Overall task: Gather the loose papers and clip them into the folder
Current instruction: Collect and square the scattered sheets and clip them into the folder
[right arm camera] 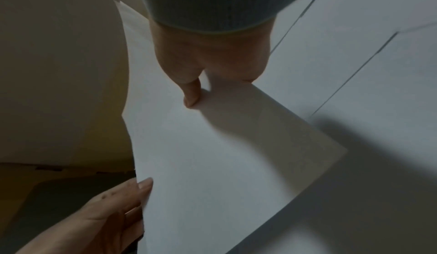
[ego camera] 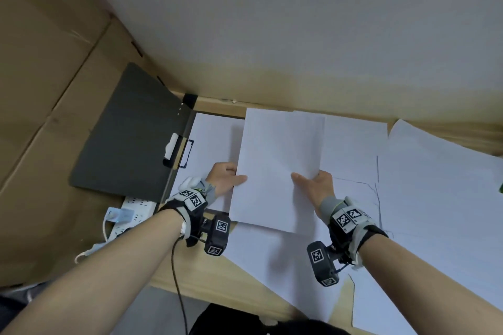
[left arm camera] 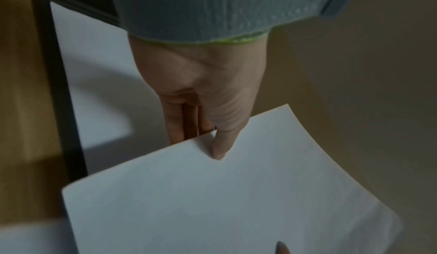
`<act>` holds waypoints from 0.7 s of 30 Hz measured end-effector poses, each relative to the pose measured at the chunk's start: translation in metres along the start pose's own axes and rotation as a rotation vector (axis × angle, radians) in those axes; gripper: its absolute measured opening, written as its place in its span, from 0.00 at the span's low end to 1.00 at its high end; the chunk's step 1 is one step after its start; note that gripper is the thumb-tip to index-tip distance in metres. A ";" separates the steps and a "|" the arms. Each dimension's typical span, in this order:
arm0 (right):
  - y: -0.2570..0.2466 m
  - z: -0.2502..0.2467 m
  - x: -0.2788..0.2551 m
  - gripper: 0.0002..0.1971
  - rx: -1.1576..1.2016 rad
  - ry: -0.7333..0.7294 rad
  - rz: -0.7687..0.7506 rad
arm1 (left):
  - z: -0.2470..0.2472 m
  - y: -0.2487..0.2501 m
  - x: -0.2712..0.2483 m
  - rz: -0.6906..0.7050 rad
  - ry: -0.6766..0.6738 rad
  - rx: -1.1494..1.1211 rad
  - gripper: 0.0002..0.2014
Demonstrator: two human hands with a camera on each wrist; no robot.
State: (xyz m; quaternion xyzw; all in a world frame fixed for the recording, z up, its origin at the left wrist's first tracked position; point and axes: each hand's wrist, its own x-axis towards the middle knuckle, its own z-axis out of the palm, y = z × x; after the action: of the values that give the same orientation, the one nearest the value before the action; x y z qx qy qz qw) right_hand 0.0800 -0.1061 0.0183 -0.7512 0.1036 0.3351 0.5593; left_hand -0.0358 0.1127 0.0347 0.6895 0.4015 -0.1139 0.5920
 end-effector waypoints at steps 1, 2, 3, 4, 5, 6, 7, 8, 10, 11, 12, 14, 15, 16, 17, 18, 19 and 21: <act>0.001 0.011 0.005 0.10 -0.016 0.018 0.017 | -0.012 -0.003 0.008 -0.015 0.003 0.039 0.05; 0.002 0.023 0.010 0.10 -0.025 0.038 0.033 | -0.026 -0.007 0.017 -0.040 0.003 0.077 0.06; 0.002 0.036 0.014 0.11 -0.035 0.047 0.046 | -0.040 -0.008 0.024 -0.064 0.002 0.108 0.06; 0.002 0.048 0.017 0.12 -0.046 0.055 0.061 | -0.055 -0.010 0.031 -0.089 0.000 0.136 0.06; 0.001 0.060 0.019 0.13 -0.064 0.056 0.077 | -0.070 -0.012 0.039 -0.115 0.005 0.162 0.06; 0.002 0.071 0.022 0.14 -0.079 0.059 0.095 | -0.086 -0.014 0.046 -0.139 0.017 0.212 0.06; 0.002 0.082 0.024 0.15 -0.098 0.062 0.113 | -0.102 -0.015 0.051 -0.156 0.035 0.304 0.07; 0.003 0.096 0.027 0.17 -0.118 0.068 0.124 | -0.119 -0.017 0.058 -0.163 0.061 0.443 0.10; 0.004 0.112 0.028 0.22 -0.155 0.087 0.147 | -0.139 -0.016 0.064 -0.150 0.107 0.769 0.13; 0.003 0.123 0.030 0.23 -0.175 0.089 0.154 | -0.149 -0.016 0.068 -0.139 0.132 0.911 0.15; 0.003 0.133 0.031 0.21 -0.185 0.089 0.157 | -0.155 -0.016 0.070 -0.135 0.141 1.013 0.19; 0.003 0.149 0.033 0.17 -0.204 0.080 0.162 | -0.160 -0.018 0.078 -0.116 0.103 1.094 0.19; 0.002 0.157 0.034 0.18 -0.223 0.083 0.168 | -0.160 -0.020 0.082 -0.090 0.080 1.108 0.18; 0.002 0.160 0.034 0.20 -0.240 0.091 0.177 | -0.156 -0.020 0.084 -0.077 0.063 1.105 0.17; 0.002 0.163 0.034 0.22 -0.247 0.095 0.185 | -0.152 -0.019 0.085 -0.074 0.052 1.099 0.17; 0.002 0.168 0.036 0.24 -0.251 0.092 0.191 | -0.151 -0.019 0.086 -0.084 0.048 1.093 0.18; 0.001 0.173 0.036 0.24 -0.254 0.087 0.196 | -0.150 -0.021 0.089 -0.087 0.050 1.066 0.19; 0.002 0.179 0.037 0.23 -0.246 0.087 0.197 | -0.148 -0.025 0.094 -0.079 0.028 1.023 0.18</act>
State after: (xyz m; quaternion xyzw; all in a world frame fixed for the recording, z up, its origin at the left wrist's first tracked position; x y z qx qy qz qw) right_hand 0.0378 0.0641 -0.0326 -0.8140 0.1590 0.3659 0.4222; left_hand -0.0390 0.2857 -0.0028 0.8767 0.3280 -0.3088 0.1687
